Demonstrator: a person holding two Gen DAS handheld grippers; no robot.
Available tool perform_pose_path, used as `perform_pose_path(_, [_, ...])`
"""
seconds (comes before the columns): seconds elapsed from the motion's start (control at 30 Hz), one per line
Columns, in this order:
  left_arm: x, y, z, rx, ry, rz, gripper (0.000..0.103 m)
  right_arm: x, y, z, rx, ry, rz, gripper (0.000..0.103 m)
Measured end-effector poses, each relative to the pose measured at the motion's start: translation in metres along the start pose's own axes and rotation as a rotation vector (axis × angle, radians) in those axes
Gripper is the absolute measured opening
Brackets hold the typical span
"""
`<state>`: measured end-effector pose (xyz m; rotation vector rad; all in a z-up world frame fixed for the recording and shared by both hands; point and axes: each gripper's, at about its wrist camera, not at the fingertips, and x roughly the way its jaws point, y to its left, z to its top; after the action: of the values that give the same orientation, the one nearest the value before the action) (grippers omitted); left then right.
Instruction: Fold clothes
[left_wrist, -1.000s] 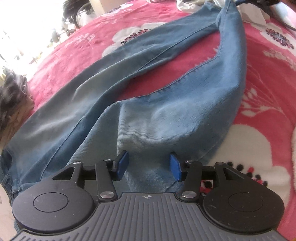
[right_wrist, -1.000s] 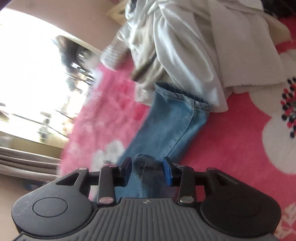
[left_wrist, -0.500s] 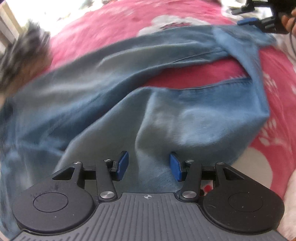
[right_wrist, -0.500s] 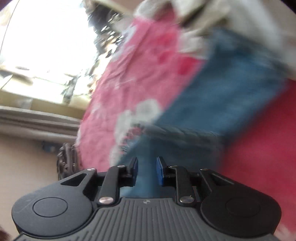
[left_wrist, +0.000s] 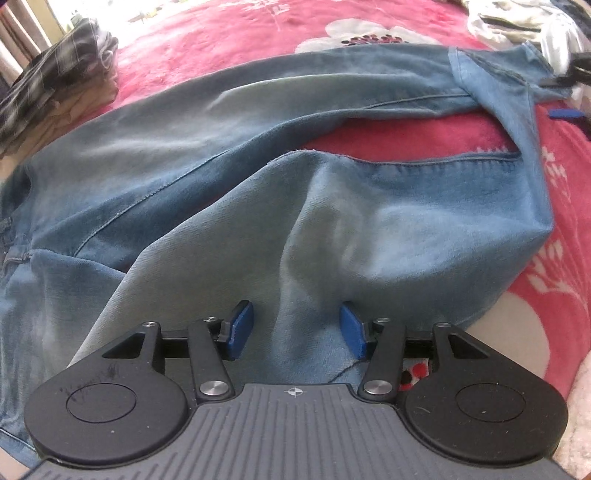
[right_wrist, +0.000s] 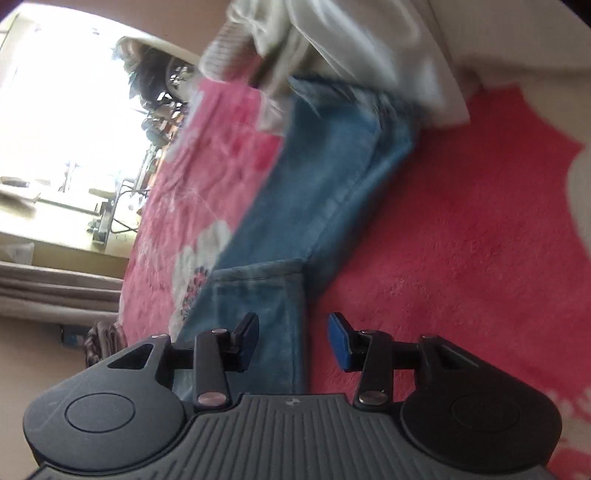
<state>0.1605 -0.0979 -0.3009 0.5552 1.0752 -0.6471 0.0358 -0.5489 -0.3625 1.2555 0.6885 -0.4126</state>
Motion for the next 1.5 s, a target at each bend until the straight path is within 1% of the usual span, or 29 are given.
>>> perform_pose_path(0.03, [-0.001,-0.002,-0.001,0.013,0.000,0.006,0.052,0.000,0.000,-0.001,0.004,-0.007,0.000,0.043])
perform_pose_path(0.07, [-0.001,-0.003,-0.003,0.026,0.001,0.012,0.053,-0.001,0.001,-0.002,0.009,-0.014,0.000,0.037])
perform_pose_path(0.1, [-0.003,-0.005,-0.005,0.045,0.000,0.018,0.053,-0.001,0.001,-0.004,0.013,-0.020,0.000,0.027])
perform_pose_path(0.13, [-0.004,-0.007,-0.007,0.065,-0.002,0.025,0.053,-0.002,0.002,-0.005,0.017,-0.027,0.000,0.014])
perform_pose_path(0.2, [-0.007,-0.011,-0.012,0.101,0.000,0.030,0.055,-0.003,0.003,-0.007,0.026,-0.041,0.000,0.006])
perform_pose_path(0.23, [-0.009,-0.012,-0.015,0.118,0.003,0.029,0.055,-0.003,0.003,-0.009,0.030,-0.047,0.000,0.004])
perform_pose_path(0.33, [-0.016,-0.018,-0.025,0.181,0.006,0.025,0.056,-0.004,0.005,-0.012,0.043,-0.068,-0.001,0.004])
perform_pose_path(0.37, [-0.019,-0.021,-0.029,0.209,0.004,0.023,0.057,-0.012,0.006,-0.014,0.043,-0.077,-0.003,0.004])
perform_pose_path(0.47, [-0.029,-0.030,-0.041,0.291,-0.001,0.015,0.057,-0.073,0.009,-0.026,0.020,-0.133,-0.030,0.004])
perform_pose_path(0.53, [-0.034,-0.036,-0.048,0.341,-0.005,0.017,0.058,-0.115,0.004,-0.037,0.020,-0.179,-0.074,0.004])
perform_pose_path(0.6, [-0.037,-0.041,-0.055,0.389,-0.014,0.025,0.058,-0.153,-0.014,-0.049,0.041,-0.202,-0.152,0.004])
perform_pose_path(0.63, [-0.038,-0.044,-0.059,0.412,-0.018,0.029,0.058,-0.163,-0.024,-0.057,0.045,-0.207,-0.205,0.003])
perform_pose_path(0.7, [-0.038,-0.049,-0.063,0.434,-0.020,0.029,0.060,-0.165,-0.050,-0.069,0.076,-0.189,-0.304,0.004])
perform_pose_path(0.73, [-0.036,-0.053,-0.066,0.454,-0.020,0.034,0.060,-0.162,-0.064,-0.074,0.112,-0.177,-0.336,0.003])
perform_pose_path(0.83, [-0.029,-0.063,-0.074,0.518,-0.018,0.049,0.060,-0.147,-0.101,-0.086,0.259,-0.145,-0.382,0.003])
perform_pose_path(0.87, [-0.026,-0.067,-0.076,0.538,-0.018,0.059,0.059,-0.146,-0.105,-0.087,0.283,-0.146,-0.380,0.004])
perform_pose_path(0.93, [-0.021,-0.072,-0.076,0.569,-0.016,0.070,0.058,-0.149,-0.095,-0.081,0.289,-0.168,-0.345,0.003])
perform_pose_path(0.97, [-0.023,-0.073,-0.074,0.565,-0.016,0.063,0.057,-0.155,-0.085,-0.077,0.277,-0.183,-0.312,0.003])
perform_pose_path(1.0, [-0.025,-0.073,-0.071,0.559,-0.017,0.055,0.056,-0.163,-0.071,-0.071,0.253,-0.200,-0.266,0.003])
perform_pose_path(1.07, [-0.032,-0.074,-0.066,0.544,-0.021,0.028,0.054,-0.185,-0.043,-0.062,0.175,-0.226,-0.212,0.003])
perform_pose_path(1.13, [-0.039,-0.078,-0.065,0.539,-0.024,-0.007,0.055,-0.205,-0.022,-0.058,0.096,-0.252,-0.218,0.003])
perform_pose_path(1.2, [-0.041,-0.083,-0.068,0.545,-0.017,-0.039,0.058,-0.216,-0.034,-0.062,0.085,-0.249,-0.278,0.003])
perform_pose_path(1.3, [-0.029,-0.091,-0.079,0.564,0.048,-0.078,0.058,-0.199,-0.084,-0.071,0.153,-0.153,-0.392,0.004])
perform_pose_path(1.33, [-0.025,-0.093,-0.082,0.565,0.062,-0.081,0.059,-0.191,-0.103,-0.075,0.182,-0.120,-0.440,0.004])
perform_pose_path(1.37, [-0.024,-0.093,-0.084,0.568,0.056,-0.078,0.059,-0.185,-0.114,-0.078,0.183,-0.098,-0.495,0.005])
perform_pose_path(1.4, [-0.024,-0.093,-0.084,0.573,0.055,-0.080,0.059,-0.181,-0.120,-0.081,0.173,-0.081,-0.553,0.009])
perform_pose_path(1.43, [-0.025,-0.092,-0.082,0.570,0.063,-0.089,0.059,-0.177,-0.127,-0.083,0.163,-0.063,-0.612,0.010])
perform_pose_path(1.47, [-0.027,-0.089,-0.079,0.558,0.075,-0.102,0.059,-0.177,-0.129,-0.086,0.148,-0.060,-0.653,0.010])
perform_pose_path(1.5, [-0.028,-0.086,-0.076,0.542,0.084,-0.115,0.059,-0.184,-0.125,-0.089,0.120,-0.073,-0.672,0.010])
